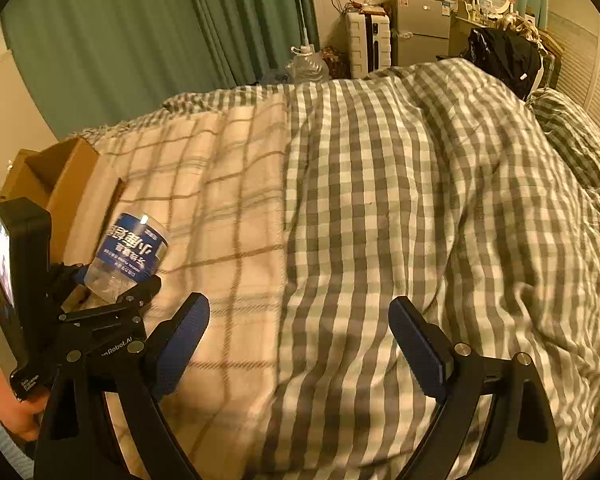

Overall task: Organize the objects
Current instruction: 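Grasp the blue-labelled water bottle with the left gripper, then lower the water bottle into the box and open the left gripper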

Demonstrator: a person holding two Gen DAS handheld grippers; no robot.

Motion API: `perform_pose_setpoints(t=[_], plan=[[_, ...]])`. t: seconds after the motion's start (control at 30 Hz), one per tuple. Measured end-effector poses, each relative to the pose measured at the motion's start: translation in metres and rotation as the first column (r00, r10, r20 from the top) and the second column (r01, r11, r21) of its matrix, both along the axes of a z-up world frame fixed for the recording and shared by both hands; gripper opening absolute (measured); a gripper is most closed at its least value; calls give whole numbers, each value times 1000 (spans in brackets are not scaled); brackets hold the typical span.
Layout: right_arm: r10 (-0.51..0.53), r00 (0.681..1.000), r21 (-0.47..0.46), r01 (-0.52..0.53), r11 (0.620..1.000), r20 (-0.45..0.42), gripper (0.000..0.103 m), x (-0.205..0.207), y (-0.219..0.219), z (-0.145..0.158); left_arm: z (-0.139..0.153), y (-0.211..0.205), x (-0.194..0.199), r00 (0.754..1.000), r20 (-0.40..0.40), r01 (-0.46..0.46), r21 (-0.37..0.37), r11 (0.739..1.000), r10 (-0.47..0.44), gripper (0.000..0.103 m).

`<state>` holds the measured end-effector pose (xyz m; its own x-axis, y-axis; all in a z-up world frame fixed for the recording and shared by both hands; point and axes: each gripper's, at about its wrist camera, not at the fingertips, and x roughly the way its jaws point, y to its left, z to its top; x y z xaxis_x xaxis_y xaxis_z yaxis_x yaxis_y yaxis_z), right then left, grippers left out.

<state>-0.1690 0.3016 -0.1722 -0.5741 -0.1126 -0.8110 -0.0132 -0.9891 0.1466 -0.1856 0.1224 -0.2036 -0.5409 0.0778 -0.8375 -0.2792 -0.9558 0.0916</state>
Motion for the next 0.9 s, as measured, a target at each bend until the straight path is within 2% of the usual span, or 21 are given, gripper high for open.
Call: perform_pose_setpoints(t=[0.23,0.6,0.77,0.9], plan=[[4,999,7,-4,1000,-51,91,27,-12,38,47,0,41,999,-46,4,27,1000,-3,64],[52,977,23,-49,999,-208,91,65,-58,116,146,-50,47,977,-196,-58,118,991,80,64],[94,958,7,-96,995,-271,91,56,-90,146,171,-84,38,962,-244,-100,114,988,125,64],[130,949,-9,-139,990,-286,91,36,-119,154,172,-116,22,953,-251,-143,118,983,169,64]])
